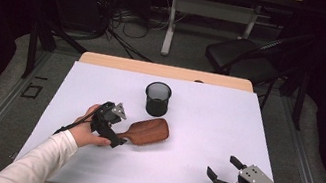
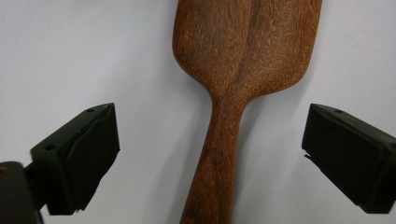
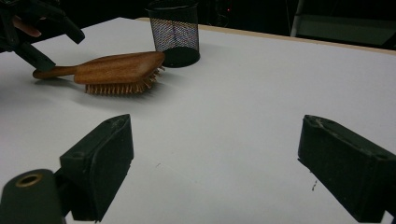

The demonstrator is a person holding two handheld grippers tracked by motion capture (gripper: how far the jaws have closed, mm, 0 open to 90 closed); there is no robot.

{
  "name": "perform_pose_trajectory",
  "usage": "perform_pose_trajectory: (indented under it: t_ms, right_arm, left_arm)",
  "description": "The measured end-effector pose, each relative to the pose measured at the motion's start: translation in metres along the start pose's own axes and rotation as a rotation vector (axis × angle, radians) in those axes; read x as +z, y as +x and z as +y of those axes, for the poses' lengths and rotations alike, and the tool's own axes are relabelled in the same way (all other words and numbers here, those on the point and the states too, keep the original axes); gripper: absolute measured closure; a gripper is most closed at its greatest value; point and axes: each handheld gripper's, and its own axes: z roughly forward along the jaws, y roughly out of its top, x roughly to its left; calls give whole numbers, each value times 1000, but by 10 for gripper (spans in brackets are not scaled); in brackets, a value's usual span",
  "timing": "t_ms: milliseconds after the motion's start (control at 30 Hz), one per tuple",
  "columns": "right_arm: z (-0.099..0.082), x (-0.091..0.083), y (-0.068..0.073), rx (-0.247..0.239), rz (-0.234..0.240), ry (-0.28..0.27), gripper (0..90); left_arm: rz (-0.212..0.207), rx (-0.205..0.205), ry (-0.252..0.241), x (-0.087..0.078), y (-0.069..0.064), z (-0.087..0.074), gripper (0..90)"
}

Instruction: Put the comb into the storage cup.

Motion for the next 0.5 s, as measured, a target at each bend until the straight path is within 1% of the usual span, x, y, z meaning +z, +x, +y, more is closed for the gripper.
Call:
perform_pose_trajectory:
  t_ms: [67,100,167,200,267,500]
  right_arm:
    - [0,0,0,1,0,0,103]
    - [0,0,0,2,0,0,104]
    - [0,0,0,1,0,1,105]
    - [0,0,0,2,0,0,105]
    - [0,0,0,1,1,2,105]
    - [0,0,0,3,3,4,108]
  left_arm:
    - [4,14,18,1,-1,2,58]
    - [4,14,18,1,-1,2,64]
    - [-3,22,39,4,-1,5,64]
    - [1,27,51,5,-2,5,64]
    - [2,45,69,8,-3,7,65]
    - [8,63,97,14,-5,9,89]
